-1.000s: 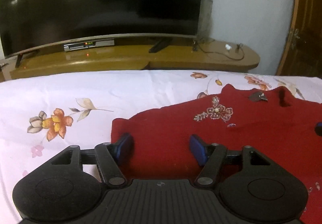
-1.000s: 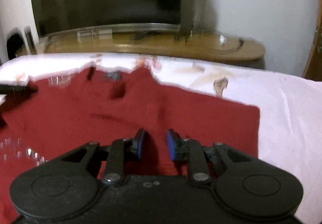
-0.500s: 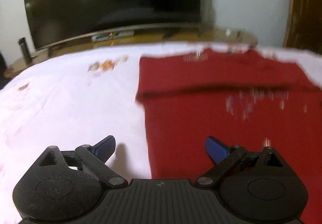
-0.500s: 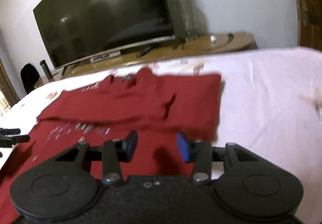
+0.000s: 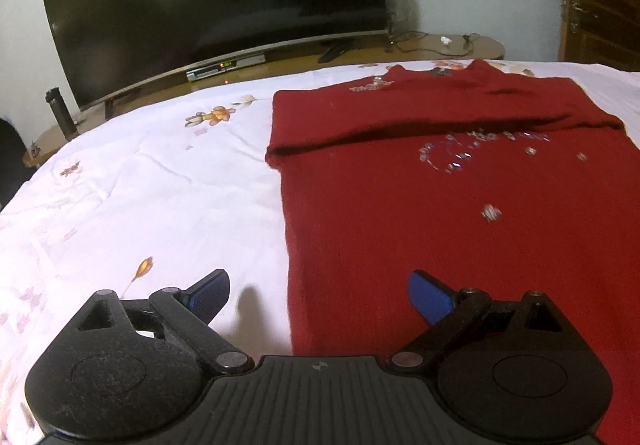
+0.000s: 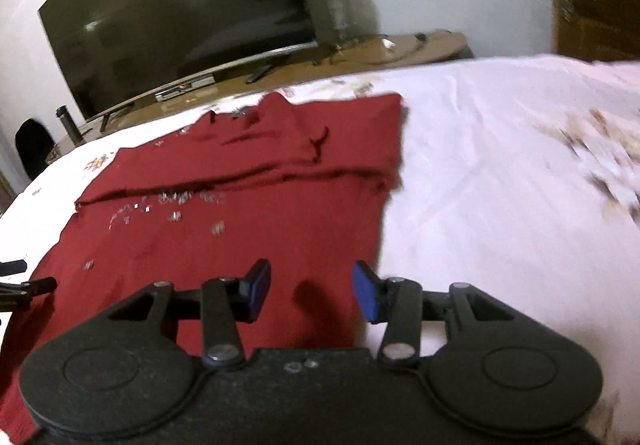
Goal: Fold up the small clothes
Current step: 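Open both tools and move them to the sweater hem, then grasp the sweater hem with both tools and lift it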
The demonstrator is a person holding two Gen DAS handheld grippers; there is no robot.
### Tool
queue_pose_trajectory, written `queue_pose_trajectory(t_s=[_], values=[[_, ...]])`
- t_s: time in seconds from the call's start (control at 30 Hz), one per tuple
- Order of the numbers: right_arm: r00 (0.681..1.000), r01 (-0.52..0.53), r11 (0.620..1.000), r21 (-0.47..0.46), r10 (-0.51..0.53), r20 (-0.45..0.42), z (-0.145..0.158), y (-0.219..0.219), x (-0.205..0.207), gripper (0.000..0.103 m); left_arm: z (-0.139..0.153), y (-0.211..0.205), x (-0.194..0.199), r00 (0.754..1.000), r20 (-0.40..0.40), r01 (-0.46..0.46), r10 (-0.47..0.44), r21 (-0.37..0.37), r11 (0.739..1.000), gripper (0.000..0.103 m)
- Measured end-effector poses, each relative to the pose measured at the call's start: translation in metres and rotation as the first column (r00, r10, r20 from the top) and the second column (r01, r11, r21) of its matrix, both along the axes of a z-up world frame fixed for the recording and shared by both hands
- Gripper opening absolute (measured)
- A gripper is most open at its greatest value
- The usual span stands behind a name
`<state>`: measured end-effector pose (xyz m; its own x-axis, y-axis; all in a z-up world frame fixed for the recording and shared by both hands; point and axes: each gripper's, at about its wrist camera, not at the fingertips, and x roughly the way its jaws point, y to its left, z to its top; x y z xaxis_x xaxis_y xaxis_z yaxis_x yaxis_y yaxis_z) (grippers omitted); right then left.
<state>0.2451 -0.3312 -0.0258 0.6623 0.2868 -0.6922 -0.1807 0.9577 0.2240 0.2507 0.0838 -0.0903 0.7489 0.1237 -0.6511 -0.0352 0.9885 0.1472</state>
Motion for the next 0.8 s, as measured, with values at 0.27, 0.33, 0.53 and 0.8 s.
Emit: queue_pose_trajectory(t_s=[0.27,0.33,0.53,0.8], values=[[0.995,0.089,0.995,0.043,-0.086,-0.059,0.003,-0.007,-0.058,0.049,0.008,0.008,-0.046,0.999,0.005,0.040,-0.040,0.016,0.999,0.095],[0.992,0.108,0.992,0.066,-0.103,-0.077,0.003,-0.008,-0.069,0.049,0.011,0.011,-0.056,0.999,0.006,0.046,-0.046,0.011,0.999,0.095],[0.982,0.159,0.981,0.115,-0.145,-0.119,0.000,-0.008,-0.096,0.050,0.014,0.013,-0.088,0.997,-0.003,0.078,-0.078,-0.054,0.996,0.095],[0.967,0.218,0.960,0.175,-0.189,-0.171,-0.007,-0.011,-0.130,0.050,-0.005,0.032,-0.133,0.994,-0.046,0.071,-0.099,-0.411,0.909,0.080]])
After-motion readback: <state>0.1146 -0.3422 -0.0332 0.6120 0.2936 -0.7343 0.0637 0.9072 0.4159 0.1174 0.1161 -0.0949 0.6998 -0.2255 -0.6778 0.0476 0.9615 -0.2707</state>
